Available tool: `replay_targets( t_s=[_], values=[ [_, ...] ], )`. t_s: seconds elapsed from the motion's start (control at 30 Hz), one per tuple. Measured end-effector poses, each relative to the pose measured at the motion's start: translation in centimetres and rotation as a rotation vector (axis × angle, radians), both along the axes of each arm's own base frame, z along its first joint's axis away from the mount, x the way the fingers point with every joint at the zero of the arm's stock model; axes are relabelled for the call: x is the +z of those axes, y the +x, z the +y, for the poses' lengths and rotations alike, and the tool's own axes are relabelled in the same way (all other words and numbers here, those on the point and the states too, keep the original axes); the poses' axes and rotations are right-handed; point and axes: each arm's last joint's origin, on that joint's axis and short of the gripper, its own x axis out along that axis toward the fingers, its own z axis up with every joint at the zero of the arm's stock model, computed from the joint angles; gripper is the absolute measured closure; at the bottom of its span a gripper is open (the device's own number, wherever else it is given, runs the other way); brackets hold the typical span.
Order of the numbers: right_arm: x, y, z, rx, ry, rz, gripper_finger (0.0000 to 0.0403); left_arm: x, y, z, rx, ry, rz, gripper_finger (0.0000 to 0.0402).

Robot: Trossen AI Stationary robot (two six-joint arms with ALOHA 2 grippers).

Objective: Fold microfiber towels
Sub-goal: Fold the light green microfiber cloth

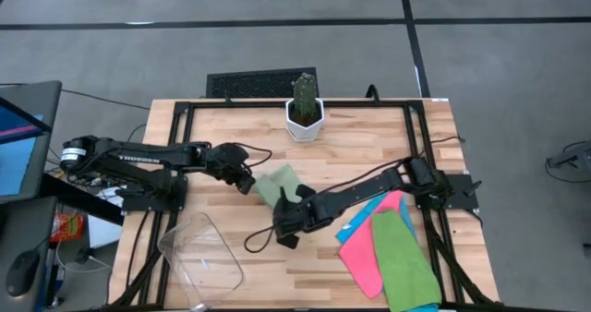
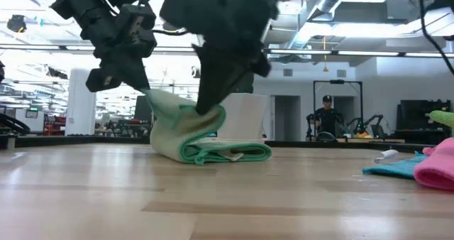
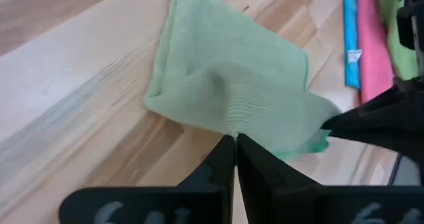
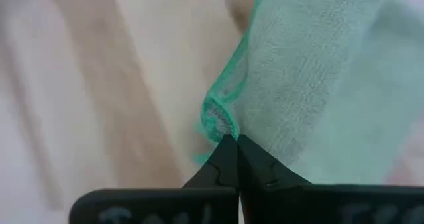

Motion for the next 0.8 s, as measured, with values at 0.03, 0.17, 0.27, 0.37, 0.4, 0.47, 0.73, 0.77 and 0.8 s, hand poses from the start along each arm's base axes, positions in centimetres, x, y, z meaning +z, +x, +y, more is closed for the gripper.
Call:
replay_targets(
  t_s=[0.03, 0.17, 0.27, 0.37, 0.4, 0.47, 0.73, 0.77, 0.8],
  values=[
    [0.0, -0.3, -0.1, -0.011, 0.026, -0.031, 0.0388, 0.0, 0.0, 0.0, 0.000, 0.003, 0.002, 0.0399],
    [0.2, -2.1, -1.0, -0.074, 0.070, -0.092, 0.0382, -0.3, 0.1, 0.3, 0.013, 0.007, 0.013, 0.0399],
    [0.1, -3.1, -2.1, -0.099, 0.084, -0.110, 0.0381, -0.9, 0.7, 0.4, 0.017, 0.007, 0.023, 0.0399],
    [-0.4, -3.8, -3.0, -0.110, 0.100, -0.108, 0.0379, -1.7, 1.8, 0.5, 0.011, 0.001, 0.009, 0.0399],
    [-0.6, -3.9, -3.2, -0.112, 0.110, -0.113, 0.0378, -1.9, 2.1, 0.6, 0.007, -0.004, 0.010, 0.0399],
    [-1.1, -4.0, -3.5, -0.125, 0.122, -0.115, 0.0375, -2.5, 2.8, 0.6, 0.005, -0.005, -0.005, 0.0399],
    [-3.2, -4.8, -3.7, -0.175, 0.136, -0.072, 0.0360, -3.4, 4.9, 1.1, 0.013, -0.011, -0.015, 0.0399],
    [-3.2, -4.8, -3.7, -0.180, 0.139, -0.074, 0.0358, -3.4, 5.3, 1.1, 0.008, -0.013, -0.016, 0.0399],
    [-3.2, -4.9, -3.7, -0.185, 0.139, -0.072, 0.0357, -3.5, 5.5, 1.1, 0.005, -0.013, -0.010, 0.0399]
  ],
)
